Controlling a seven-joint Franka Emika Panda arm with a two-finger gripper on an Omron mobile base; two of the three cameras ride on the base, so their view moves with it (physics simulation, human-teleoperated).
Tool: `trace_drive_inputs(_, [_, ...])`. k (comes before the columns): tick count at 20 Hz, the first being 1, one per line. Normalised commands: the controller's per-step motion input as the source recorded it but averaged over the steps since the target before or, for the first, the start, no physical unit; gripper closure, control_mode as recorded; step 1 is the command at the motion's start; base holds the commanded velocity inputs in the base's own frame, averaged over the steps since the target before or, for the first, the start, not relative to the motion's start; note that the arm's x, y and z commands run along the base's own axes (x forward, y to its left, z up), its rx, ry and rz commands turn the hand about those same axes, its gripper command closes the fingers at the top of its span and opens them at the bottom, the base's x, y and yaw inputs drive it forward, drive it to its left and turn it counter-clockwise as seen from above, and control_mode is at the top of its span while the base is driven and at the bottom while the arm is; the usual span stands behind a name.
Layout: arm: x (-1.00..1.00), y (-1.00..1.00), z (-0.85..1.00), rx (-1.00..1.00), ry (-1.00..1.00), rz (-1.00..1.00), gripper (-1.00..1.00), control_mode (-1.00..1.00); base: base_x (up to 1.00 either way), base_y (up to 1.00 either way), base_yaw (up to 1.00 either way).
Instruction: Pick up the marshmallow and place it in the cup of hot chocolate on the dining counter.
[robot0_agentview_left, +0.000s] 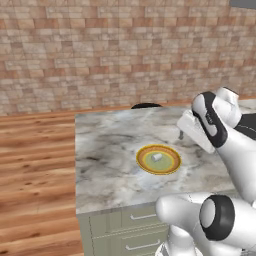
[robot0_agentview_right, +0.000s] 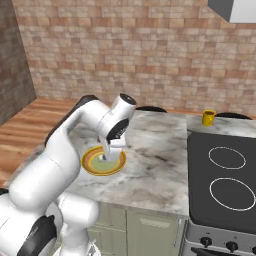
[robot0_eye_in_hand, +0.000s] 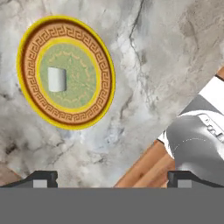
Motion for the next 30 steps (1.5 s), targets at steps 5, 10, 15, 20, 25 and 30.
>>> trace_drive_inputs(5, [0.55, 0.00, -0.34, 0.04, 0.18, 0.05, -1.00, -1.00, 0.00, 0.00, 0.00])
trace_drive_inputs(10, [0.59, 0.00, -0.26, 0.00, 0.26, 0.01, -1.00, -1.00, 0.00, 0.00, 0.00])
trace_drive_inputs(15, [0.48, 0.00, -0.40, 0.04, 0.14, 0.00, -1.00, -1.00, 0.00, 0.00, 0.00])
trace_drive_inputs(20, [0.19, 0.02, -0.30, 0.02, -0.05, -0.01, -1.00, -1.00, 0.00, 0.00, 0.00])
trace_drive_inputs(25, [0.18, 0.04, -0.30, 0.00, -0.18, -0.05, -1.00, -1.00, 0.00, 0.00, 0.00])
trace_drive_inputs(30, [0.31, 0.02, -0.37, 0.00, -0.03, -0.09, -1.00, -1.00, 0.00, 0.00, 0.00])
